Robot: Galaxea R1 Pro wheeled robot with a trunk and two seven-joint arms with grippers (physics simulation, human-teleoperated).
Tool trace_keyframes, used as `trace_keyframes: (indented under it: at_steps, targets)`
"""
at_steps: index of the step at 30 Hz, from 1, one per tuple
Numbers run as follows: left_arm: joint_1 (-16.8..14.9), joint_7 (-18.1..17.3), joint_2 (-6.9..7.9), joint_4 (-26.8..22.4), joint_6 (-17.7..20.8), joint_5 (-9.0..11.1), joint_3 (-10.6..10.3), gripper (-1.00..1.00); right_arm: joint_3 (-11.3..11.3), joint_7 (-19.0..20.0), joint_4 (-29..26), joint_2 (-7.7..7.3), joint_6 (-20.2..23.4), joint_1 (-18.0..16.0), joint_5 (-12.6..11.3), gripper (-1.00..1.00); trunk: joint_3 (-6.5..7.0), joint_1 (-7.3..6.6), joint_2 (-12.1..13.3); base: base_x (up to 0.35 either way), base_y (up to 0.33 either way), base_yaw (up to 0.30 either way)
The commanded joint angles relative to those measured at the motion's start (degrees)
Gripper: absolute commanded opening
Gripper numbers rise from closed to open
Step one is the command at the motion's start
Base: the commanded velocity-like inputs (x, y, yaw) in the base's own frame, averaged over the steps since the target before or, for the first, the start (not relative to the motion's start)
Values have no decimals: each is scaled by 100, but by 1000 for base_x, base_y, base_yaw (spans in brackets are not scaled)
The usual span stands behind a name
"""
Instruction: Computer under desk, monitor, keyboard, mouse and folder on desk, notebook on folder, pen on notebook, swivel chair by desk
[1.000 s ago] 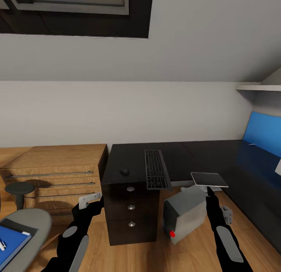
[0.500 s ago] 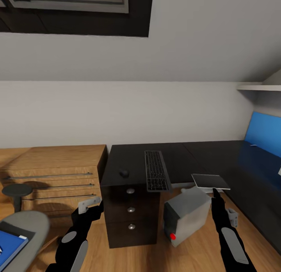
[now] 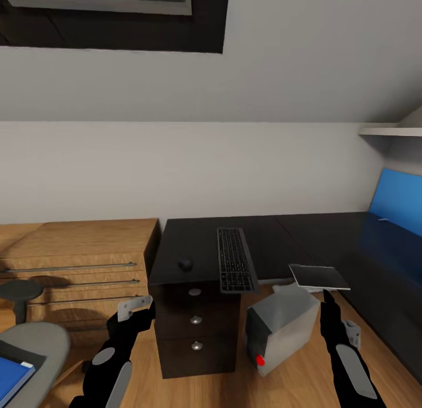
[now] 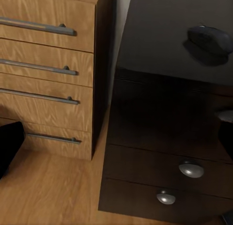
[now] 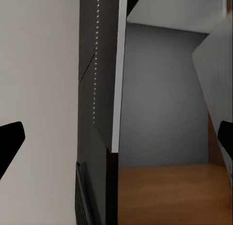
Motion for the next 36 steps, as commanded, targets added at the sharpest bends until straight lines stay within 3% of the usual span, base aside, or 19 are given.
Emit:
trace_keyframes:
  at_steps: [1, 25, 36]
  targets:
    - [-4, 51, 2, -9, 16, 60, -9, 100, -8, 24, 19, 1, -9, -4, -63, 100, -6, 1, -3, 90, -15, 0]
    - [-4, 51, 14, -16, 16, 60, -6, 100, -7, -21, 98, -10, -9, -4, -71, 100, -6, 1, -3, 71, -2, 0]
    - [-4, 51, 14, -15, 16, 60, -4, 100, -7, -22, 210, -103, -9, -5, -71, 100, -6, 1, -3, 132, -2, 0]
